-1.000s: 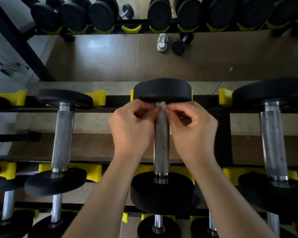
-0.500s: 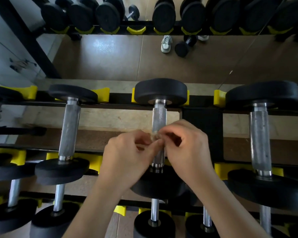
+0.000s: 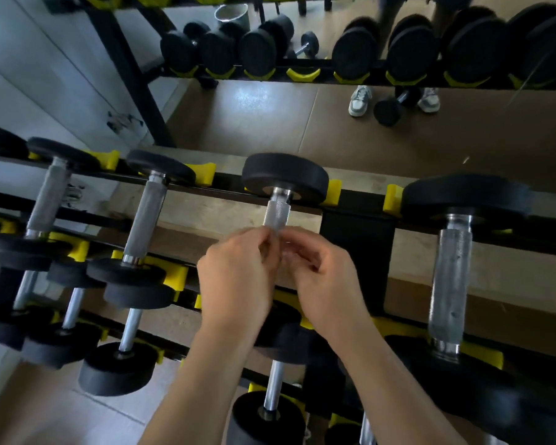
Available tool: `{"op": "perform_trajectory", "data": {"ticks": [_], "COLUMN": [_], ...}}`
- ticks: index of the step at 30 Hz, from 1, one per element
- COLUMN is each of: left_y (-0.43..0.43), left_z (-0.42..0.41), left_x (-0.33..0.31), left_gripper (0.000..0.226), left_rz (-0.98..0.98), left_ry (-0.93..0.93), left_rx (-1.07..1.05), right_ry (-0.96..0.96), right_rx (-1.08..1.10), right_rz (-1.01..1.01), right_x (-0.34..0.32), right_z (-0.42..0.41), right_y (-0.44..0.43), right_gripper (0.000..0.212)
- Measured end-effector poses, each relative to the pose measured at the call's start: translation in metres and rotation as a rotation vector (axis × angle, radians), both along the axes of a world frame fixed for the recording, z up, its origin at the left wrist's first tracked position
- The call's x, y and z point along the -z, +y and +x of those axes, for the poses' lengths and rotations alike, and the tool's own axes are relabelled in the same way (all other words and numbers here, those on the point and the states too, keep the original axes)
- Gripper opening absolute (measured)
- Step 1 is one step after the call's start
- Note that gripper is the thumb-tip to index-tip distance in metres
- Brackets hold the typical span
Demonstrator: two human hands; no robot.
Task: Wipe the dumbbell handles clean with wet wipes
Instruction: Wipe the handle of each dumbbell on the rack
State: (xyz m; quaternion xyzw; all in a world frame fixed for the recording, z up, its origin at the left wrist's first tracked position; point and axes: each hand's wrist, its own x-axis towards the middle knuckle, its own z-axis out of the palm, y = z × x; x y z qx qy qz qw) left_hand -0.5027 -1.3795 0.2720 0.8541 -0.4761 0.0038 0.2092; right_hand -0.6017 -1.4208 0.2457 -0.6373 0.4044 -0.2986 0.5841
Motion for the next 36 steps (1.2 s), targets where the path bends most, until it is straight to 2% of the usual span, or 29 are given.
{"op": "perform_trajectory", "data": {"ticks": [4,7,10,12,16,19,20,23,25,27,32,36], "left_y": [-0.009,-0.037,-0.058,-0.059,-0.055,-0.059,-0.057,-0.032,-0.012,-0.009,-0.035,0.007], "left_z": [-0.010,-0.003,0.003,0.013,0.035,0.049,0.050,0.048,0.041,0.039,0.052,0.050], "left_x": [-0.004,-0.008,-0.006,0.002,0.017,0.014,0.010,-0.006,-0.015,-0.016,-0.001,0.005], "left_gripper": [0.029,0.022,0.005,0.008,0.017,0.019,0.017,0.018,0.018,0.020,0.008,0.013], "left_rz": [0.081,-0.006,-0.219,-0.290,-0.248,-0.139,-0.093,0.126,0.242,0.228,-0.030,0.192], "left_ry": [-0.066,0.010,0.299,0.513,0.918,0.989,0.957,0.572,0.419,0.367,0.289,0.138], "left_rx": [-0.121,-0.178,-0.286,-0.378,-0.463,-0.386,-0.340,-0.145,-0.036,0.024,0.184,0.412], "right_ry": [-0.001,-0.022,-0.058,-0.074,-0.015,0.053,0.064,0.075,0.103,0.139,0.153,0.165], "right_rx": [-0.009,0.025,0.031,0.027,0.059,0.084,0.087,0.070,0.068,0.053,0.082,0.076], "right_rz": [0.094,0.121,0.161,0.172,0.107,0.053,0.035,0.010,-0.018,-0.050,-0.029,0.031], "right_x": [-0.001,0.001,0.001,0.003,0.003,0.005,0.004,0.002,0.003,0.000,-0.007,-0.003], "right_z": [-0.015,-0.014,-0.006,0.001,0.008,0.011,0.011,0.011,0.009,0.009,0.010,0.006], "right_y": [-0.008,-0.018,-0.024,-0.025,-0.025,-0.025,-0.024,-0.017,-0.014,-0.011,-0.002,0.010], "right_gripper": [0.031,0.032,0.034,0.034,0.031,0.032,0.033,0.035,0.035,0.035,0.033,0.032]}}
